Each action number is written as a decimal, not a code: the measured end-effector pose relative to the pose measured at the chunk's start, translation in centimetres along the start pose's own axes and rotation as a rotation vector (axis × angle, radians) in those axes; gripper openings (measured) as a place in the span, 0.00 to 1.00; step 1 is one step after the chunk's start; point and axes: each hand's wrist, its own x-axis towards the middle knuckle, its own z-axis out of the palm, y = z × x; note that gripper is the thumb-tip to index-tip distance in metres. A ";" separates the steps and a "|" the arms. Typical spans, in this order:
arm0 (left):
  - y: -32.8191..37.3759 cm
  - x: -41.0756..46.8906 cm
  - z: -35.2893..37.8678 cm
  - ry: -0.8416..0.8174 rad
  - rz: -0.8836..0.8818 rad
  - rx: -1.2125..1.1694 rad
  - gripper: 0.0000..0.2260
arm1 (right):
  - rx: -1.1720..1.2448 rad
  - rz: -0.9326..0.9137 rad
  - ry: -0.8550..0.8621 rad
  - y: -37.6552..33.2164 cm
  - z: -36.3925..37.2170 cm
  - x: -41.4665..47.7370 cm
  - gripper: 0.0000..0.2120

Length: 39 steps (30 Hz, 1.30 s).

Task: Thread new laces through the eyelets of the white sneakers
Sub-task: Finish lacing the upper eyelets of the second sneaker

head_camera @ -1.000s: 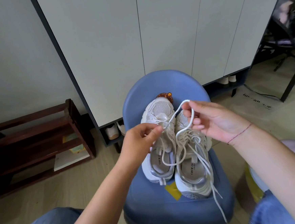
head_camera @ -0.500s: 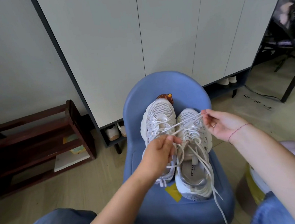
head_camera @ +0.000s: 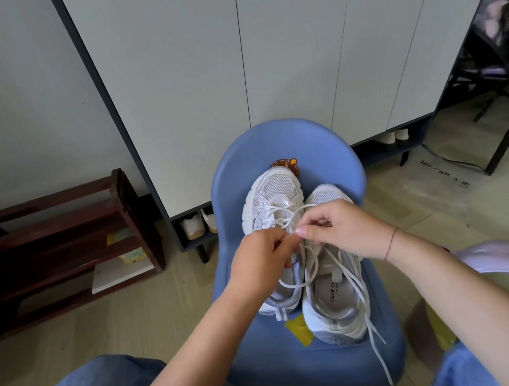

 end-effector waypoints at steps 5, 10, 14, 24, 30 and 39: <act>-0.1 -0.1 -0.3 0.070 -0.165 -0.213 0.08 | 0.005 0.120 0.240 2.1 -1.4 0.5 0.02; 0.4 -0.4 0.8 -0.155 -0.382 -0.496 0.11 | 0.004 0.169 0.266 3.2 -0.7 1.0 0.05; 0.7 -0.2 2.4 -0.120 -0.501 -0.567 0.11 | -0.038 0.167 0.231 3.1 0.3 1.4 0.05; 0.8 -0.5 4.8 0.098 -0.477 -0.786 0.06 | -0.148 0.200 0.243 3.6 1.1 1.7 0.06; 0.4 -0.3 4.3 0.068 -0.611 -0.893 0.13 | -0.189 0.229 0.278 3.5 1.4 1.8 0.06; 0.8 -0.6 4.2 0.031 -0.601 -1.121 0.11 | -0.119 0.255 0.301 3.5 1.8 1.5 0.04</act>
